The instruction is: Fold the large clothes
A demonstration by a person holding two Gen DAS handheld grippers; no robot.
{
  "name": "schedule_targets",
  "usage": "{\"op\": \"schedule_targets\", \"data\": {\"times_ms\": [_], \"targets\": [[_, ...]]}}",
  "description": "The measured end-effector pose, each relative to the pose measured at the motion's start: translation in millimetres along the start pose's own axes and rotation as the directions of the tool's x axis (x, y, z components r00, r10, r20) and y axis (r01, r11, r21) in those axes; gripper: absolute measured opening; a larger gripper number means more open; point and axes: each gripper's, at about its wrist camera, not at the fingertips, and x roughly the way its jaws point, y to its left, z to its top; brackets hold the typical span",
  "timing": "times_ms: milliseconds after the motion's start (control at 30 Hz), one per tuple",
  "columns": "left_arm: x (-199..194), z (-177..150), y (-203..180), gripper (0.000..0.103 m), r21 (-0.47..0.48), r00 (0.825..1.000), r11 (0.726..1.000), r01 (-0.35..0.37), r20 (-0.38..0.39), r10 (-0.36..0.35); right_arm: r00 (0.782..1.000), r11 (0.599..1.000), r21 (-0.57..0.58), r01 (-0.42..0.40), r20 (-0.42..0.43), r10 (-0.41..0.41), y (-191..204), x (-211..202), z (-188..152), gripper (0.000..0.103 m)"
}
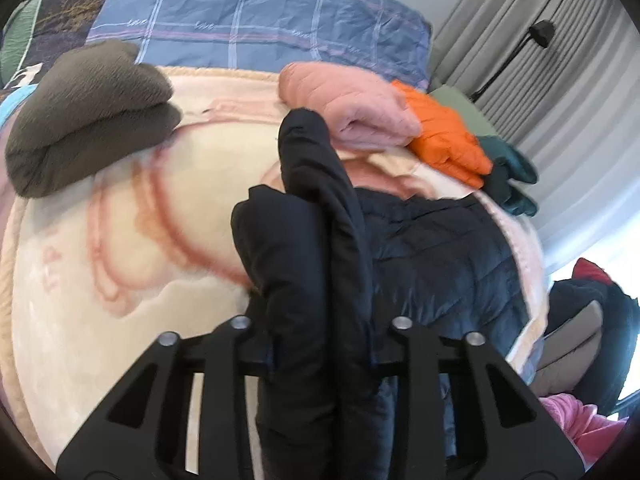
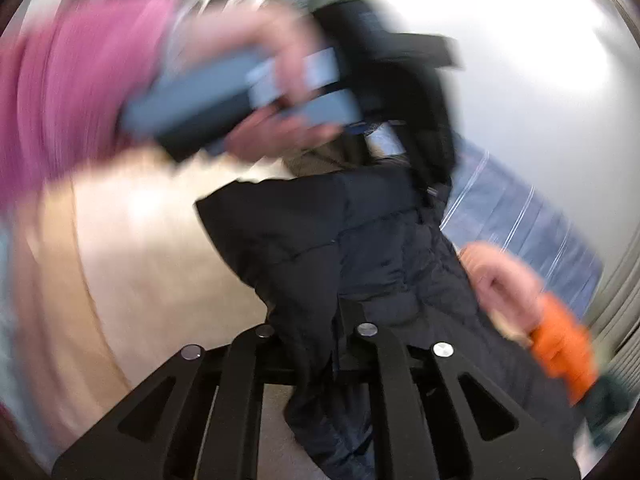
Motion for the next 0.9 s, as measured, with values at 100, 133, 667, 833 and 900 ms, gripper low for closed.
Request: {"op": "schedule_targets", "data": {"times_ms": [100,133,667,833,900], "targets": [[-7.3,14.5,-17.1,0.027,0.015,0.996,0.997,0.077,0.040,-0.077,0.999,0.995,0.102,-0.016,0.052,0.011,-28.6,-21.0,2.6,0.008],[-9.0,18.8,-25.3,0.027,0.031,0.994,0.995,0.094,0.050,-0.096,0.997,0.989,0.145,-0.031,0.068,0.022,-40.3,-29.8,1.6,0.008],[16.1,38.9,-159.6,0.026,0.233,0.974,0.955,0.183,0.088,-0.208,0.927,0.747,0.557,-0.363,0.299,0.227,-234.0,-119.8,-77.7,0.052],[15.5,42.2,-153.0,0.025,0.153,0.964,0.965,0.215,0.124,-0.235,0.992,0.652,0.756,-0.055,-0.035,0.124,-302.7,-12.6,-101.3,0.012],[15.7,42.3,-151.6,0.025,0.124,0.960,0.966,0.227,0.138,-0.243,0.964,0.620,0.777,-0.104,-0.074,0.254,-299.8,42.0,-103.5,0.011]]}}
